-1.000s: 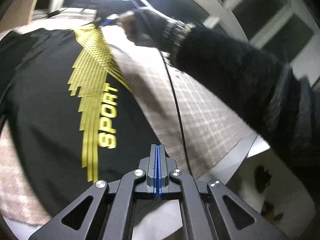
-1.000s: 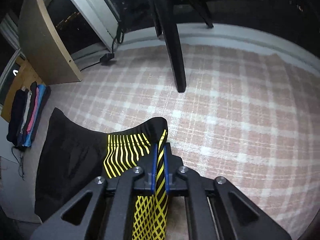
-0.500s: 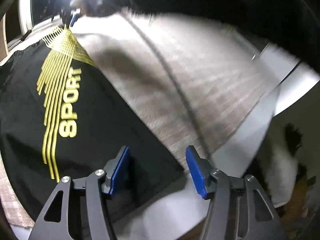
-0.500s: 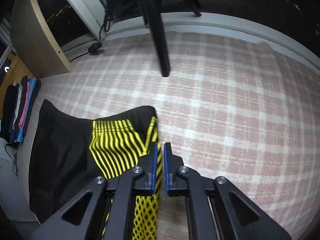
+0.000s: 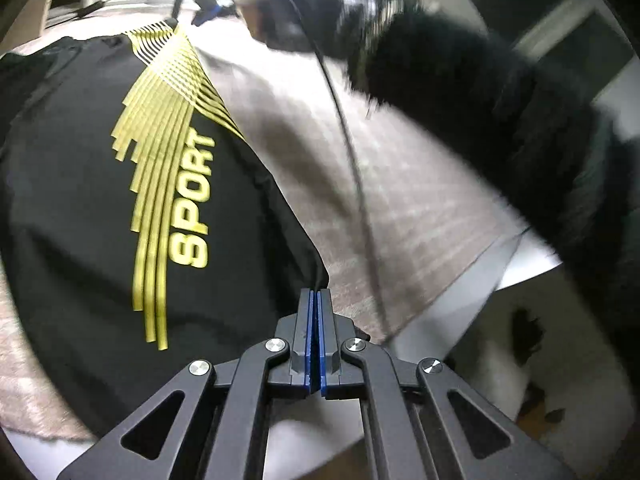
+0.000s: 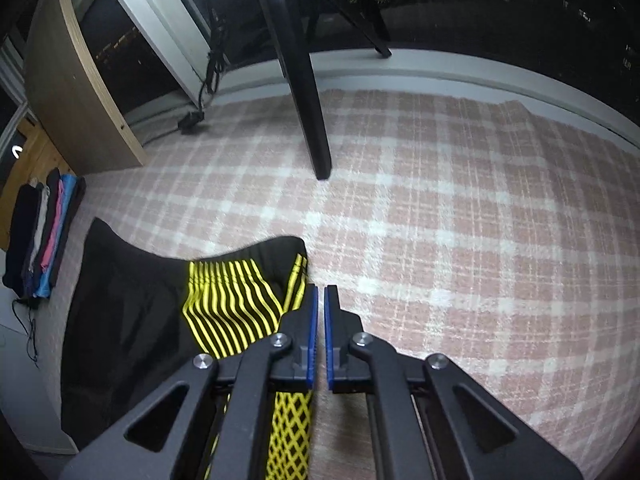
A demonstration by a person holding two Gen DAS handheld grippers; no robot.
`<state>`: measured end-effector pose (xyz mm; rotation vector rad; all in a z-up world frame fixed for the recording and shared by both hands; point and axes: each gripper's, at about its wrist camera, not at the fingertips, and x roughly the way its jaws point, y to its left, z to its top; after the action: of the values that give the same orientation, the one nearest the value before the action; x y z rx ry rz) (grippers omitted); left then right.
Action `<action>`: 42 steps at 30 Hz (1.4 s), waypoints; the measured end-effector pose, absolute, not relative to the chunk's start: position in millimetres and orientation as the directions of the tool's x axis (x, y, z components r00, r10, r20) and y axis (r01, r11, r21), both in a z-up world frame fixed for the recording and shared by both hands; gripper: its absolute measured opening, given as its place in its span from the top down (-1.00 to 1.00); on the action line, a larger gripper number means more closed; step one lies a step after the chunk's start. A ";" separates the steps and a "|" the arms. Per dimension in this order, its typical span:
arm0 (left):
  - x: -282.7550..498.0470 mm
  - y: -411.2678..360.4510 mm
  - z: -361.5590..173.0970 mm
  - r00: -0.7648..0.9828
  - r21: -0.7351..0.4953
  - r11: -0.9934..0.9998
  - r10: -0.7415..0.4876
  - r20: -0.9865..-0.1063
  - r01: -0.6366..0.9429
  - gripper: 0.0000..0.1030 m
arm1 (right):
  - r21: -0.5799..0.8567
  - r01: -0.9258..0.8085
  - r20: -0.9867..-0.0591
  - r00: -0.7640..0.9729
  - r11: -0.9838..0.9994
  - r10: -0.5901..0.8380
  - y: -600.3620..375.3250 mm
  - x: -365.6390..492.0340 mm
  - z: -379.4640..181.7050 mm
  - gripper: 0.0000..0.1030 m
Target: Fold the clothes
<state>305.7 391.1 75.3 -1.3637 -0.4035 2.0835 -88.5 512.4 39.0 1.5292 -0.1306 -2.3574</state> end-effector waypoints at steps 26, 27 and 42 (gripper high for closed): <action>314.1 292.0 80.1 -0.375 -0.598 -0.751 0.659 -0.652 -0.282 0.98 | 0.187 0.114 -0.901 -0.376 -0.976 -0.217 478.8 -96.7 28.5 0.19; 314.0 291.5 79.2 -0.371 -0.597 -0.749 0.662 -0.652 -0.287 0.98 | 0.216 0.114 -0.899 -0.365 -0.970 -0.243 480.7 -99.7 24.1 0.20; 328.4 216.9 89.2 -0.438 -0.626 -0.747 0.651 -0.620 -0.224 0.98 | 0.243 0.085 -0.847 -0.467 -0.966 -0.254 443.7 -79.3 83.6 0.88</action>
<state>328.4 216.9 89.2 -1.2328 -0.6297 2.1987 -79.3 443.7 83.6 1.4976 -0.2465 -2.5210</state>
